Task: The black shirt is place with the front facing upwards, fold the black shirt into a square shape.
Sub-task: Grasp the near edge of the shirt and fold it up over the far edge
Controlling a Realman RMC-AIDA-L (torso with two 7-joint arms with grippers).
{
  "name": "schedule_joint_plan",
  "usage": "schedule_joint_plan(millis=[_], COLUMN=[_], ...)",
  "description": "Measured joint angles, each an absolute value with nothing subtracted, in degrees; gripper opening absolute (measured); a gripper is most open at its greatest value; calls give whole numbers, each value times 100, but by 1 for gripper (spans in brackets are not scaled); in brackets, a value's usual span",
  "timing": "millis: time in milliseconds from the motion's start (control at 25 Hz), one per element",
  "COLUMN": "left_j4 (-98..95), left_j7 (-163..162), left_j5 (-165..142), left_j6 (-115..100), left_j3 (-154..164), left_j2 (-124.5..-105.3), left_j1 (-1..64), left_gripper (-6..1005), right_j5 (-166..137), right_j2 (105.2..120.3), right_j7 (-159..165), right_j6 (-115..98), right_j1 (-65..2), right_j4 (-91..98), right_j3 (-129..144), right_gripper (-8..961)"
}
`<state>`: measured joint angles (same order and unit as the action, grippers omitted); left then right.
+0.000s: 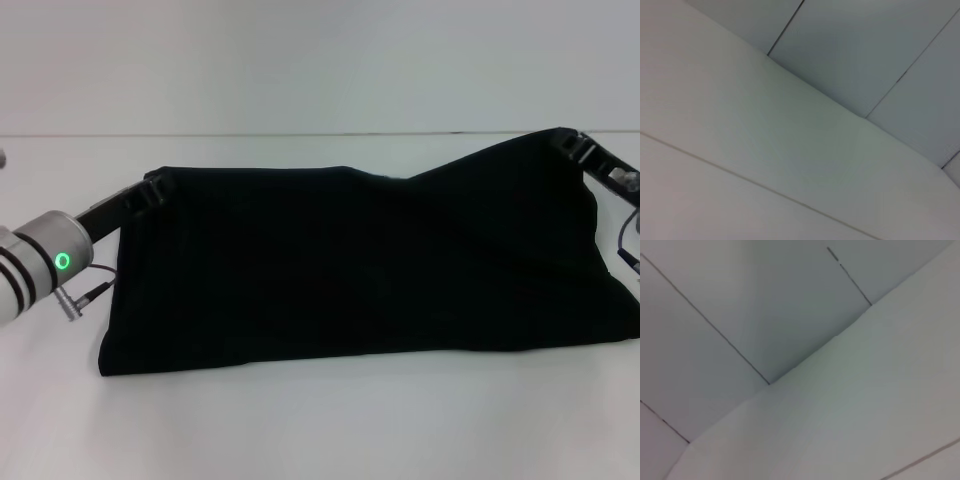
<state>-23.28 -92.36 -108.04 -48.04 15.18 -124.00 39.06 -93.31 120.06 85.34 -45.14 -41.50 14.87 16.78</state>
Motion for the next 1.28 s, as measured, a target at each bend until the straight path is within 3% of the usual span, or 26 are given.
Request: schedule_joint_plan(millis=[160, 280, 400, 720, 1040, 1160, 1280], left_j4=[-2137, -1989, -1769, -1624, -1622, -1664, -1731], left_j7=[-9089, -8808, -8245, -7839, -7809, -7850, -7927], left_j5=[-10492, -10243, -9716, -9489, -9520, -9566, -9567], left_j6=[-4389, -4284, -4270, -4101, -4051, -4070, -4265], left_j3=[1507, 1473, 1465, 1475, 1504, 1510, 1502], left_j2=[-12411, -12411, -12410, -12410, -12408, -12394, -12390], left_j1=[3962, 3988, 3986, 3978, 3910, 3856, 3736], left_gripper=[66, 68, 69, 388, 766, 795, 824], right_j5=[-9241, -8959, -8798, -8788, -8789, -8789, -8789], right_j2=[12017, 12018, 12013, 12013, 11981, 11975, 11971], right_j7=[8108, 7748, 7457, 7386, 7427, 7427, 7427], right_j6=[-4284, -4132, -4063, -3858, -4976, -5357, -5520], right_j1=[-4236, -4277, -4306, -4317, -3806, -3561, -3399], right_j4=[1415, 1309, 1228, 1215, 1195, 1196, 1205], right_j3=[1641, 1653, 1679, 1666, 1683, 1653, 1646], right_gripper=[45, 175, 240, 415, 773, 887, 925])
